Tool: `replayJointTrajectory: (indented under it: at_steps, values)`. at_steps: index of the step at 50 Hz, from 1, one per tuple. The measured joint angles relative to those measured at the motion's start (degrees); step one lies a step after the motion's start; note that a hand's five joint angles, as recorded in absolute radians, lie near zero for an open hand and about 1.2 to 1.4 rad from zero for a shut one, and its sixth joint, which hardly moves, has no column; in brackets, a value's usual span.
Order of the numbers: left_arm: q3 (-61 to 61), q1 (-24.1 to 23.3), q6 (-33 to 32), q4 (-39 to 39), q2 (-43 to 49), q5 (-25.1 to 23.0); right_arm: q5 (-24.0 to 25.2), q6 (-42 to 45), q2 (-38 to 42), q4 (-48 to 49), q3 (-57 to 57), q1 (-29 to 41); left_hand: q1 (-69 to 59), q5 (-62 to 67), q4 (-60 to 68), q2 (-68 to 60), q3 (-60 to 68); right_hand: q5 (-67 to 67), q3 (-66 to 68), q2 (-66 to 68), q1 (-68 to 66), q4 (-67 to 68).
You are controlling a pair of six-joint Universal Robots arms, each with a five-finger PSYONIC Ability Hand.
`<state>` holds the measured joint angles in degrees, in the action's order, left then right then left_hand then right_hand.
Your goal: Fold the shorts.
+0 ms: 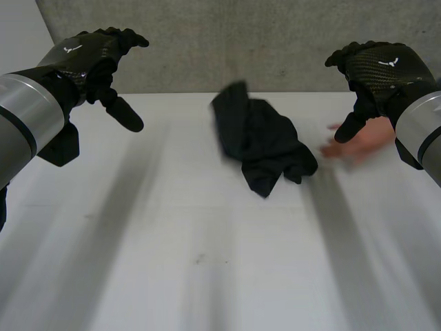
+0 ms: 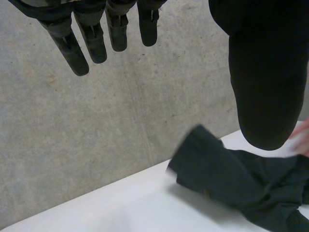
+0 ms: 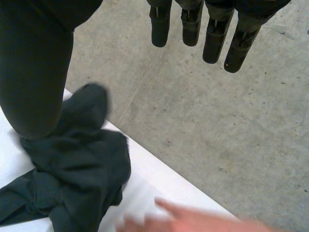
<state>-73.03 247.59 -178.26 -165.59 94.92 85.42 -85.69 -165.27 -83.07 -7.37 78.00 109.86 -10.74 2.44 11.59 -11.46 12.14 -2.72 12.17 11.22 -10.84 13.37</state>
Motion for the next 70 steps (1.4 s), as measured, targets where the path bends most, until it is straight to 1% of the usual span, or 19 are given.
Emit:
replayJointTrajectory:
  at_steps: [17, 26, 27, 30, 31, 32, 35, 36, 40, 46, 48, 49, 50, 51, 52, 55, 56, 65, 70]
  values:
    - [-0.63, 0.0, -0.22, -0.68, 0.24, -0.07, 0.04, 0.55, 0.19, 0.07, 0.35, 0.08, 0.0, 0.0, 0.0, 0.0, 0.0, 0.0, 0.0, 0.0, 0.0, 0.0]
    - [-1.09, -0.03, -0.29, -0.94, 0.37, -0.08, 1.58, 4.08, 3.77, -0.08, 0.27, -0.03, 0.0, 0.0, 0.0, 0.0, 0.0, 0.0, 0.0, 0.0, 0.0, 0.0]
    - [-1.11, -0.03, -0.28, -1.12, 0.59, -0.08, 2.67, 5.19, 8.01, 0.02, -0.73, -0.02, 0.0, 0.0, 0.0, 0.0, 0.0, 0.01, 0.0, 0.0, 0.0, 0.0]
    - [-1.16, -0.02, -0.28, -1.53, 0.92, -0.08, 3.3, 4.55, 12.18, 0.78, -2.43, 0.15, 0.0, 0.0, 0.0, 0.0, 0.0, 0.0, 0.0, 0.0, 0.0, 0.0]
    - [-1.27, -0.01, -0.29, -2.05, 1.24, -0.05, 3.67, 2.71, 16.31, 2.14, -4.52, 0.49, 0.0, 0.0, 0.0, 0.0, 0.0, 0.01, 0.0, 0.0, 0.0, 0.0]
    - [-1.34, -0.01, -0.3, -2.26, 1.39, -0.05, 3.7, 2.47, 16.75, 2.31, -4.76, 0.53, 0.0, 0.0, 0.01, 0.0, 0.0, 0.01, 0.0, 0.0, 0.0, 0.0]
    - [-1.67, 0.0, -0.31, -3.26, 2.12, -0.01, 4.13, -2.69, 24.53, 5.83, -9.27, 1.21, 0.0, 0.0, 0.0, 0.0, 0.0, 0.01, 0.0, 0.0, 0.0, 0.0]
    - [-1.67, 0.0, -0.31, -3.26, 2.12, -0.01, 4.13, -2.69, 24.53, 5.83, -9.27, 1.21, 0.0, 0.0, 0.0, 0.0, 0.0, 0.01, 0.0, 0.0, 0.0, 0.0]
    - [-2.04, 0.0, -0.33, -4.59, 3.68, 0.09, 4.19, -9.0, 35.07, 11.48, -16.07, 2.02, 0.0, 0.0, 0.0, 0.0, 0.0, 0.0, 0.0, 0.0, 0.0, 0.0]
    - [-2.02, 0.0, -0.33, -5.03, 5.79, 0.09, 3.59, -10.78, 44.72, 14.94, -23.85, 3.3, 0.0, 0.0, 0.0, 0.0, 0.0, 0.01, 0.0, 0.02, 0.0, 0.0]
    - [-2.0, 0.0, -0.33, -5.06, 6.58, 0.07, 3.48, -10.74, 46.98, 15.04, -25.95, 3.79, 0.0, 0.0, 0.0, 0.0, 0.0, -4.18, 4.47, 5.84, -4.55, 3.82]
    - [-2.01, 0.0, -0.33, -5.08, 7.16, 0.05, 3.44, -10.68, 48.14, 14.89, -27.09, 4.12, 0.0, 0.0, 0.0, 0.0, 0.0, -11.22, 11.91, 13.52, -12.07, 11.11]
    - [-2.01, 0.0, -0.33, -5.1, 7.43, 0.05, 3.44, -10.66, 48.35, 14.84, -27.32, 4.19, 0.0, 0.0, 0.0, 0.0, 0.0, -24.52, 26.03, 26.99, -25.34, 25.21]
    - [-2.04, 0.0, -0.33, -5.21, 8.28, 0.03, 3.46, -10.51, 49.24, 14.3, -28.59, 4.7, 0.0, 0.0, 0.0, 0.0, 0.0, -41.04, 43.55, 46.22, -39.24, 42.74]
    - [-2.07, 0.0, -0.33, -5.33, 8.64, 0.03, 3.53, -10.44, 49.17, 14.0, -28.8, 4.9, 0.0, 0.0, 0.0, 0.0, 0.0, -46.04, 49.21, 50.92, -40.99, 47.74]
    - [-2.3, -0.01, -0.33, -5.86, 9.72, 0.03, 3.95, -10.31, 47.68, 13.46, -28.75, 5.4, 0.0, 0.0, 0.01, 0.0, 0.0, -46.04, 49.21, 50.92, -40.99, 47.74]
    - [-2.8, -0.04, -0.33, -6.91, 11.09, 0.05, 5.04, -10.22, 44.02, 13.05, -27.5, 5.9, 0.0, 0.0, 0.0, 0.0, 0.0, -51.81, 55.06, 55.92, -42.06, 54.59]
    - [-6.14, -1.05, -0.3, -13.67, 18.28, -0.06, 10.61, -10.23, 25.67, 12.54, -17.39, 7.4, 0.0, 0.0, 0.0, 0.0, 0.0, -51.82, 55.54, 55.92, -43.13, 54.69]
    - [-6.55, -2.92, -0.05, -16.26, 23.78, 0.19, 11.09, -10.21, 21.07, 11.09, -12.91, 9.55, 0.0, 0.0, 0.0, 0.0, 0.0, -51.79, 55.54, 55.92, -43.14, 54.7]
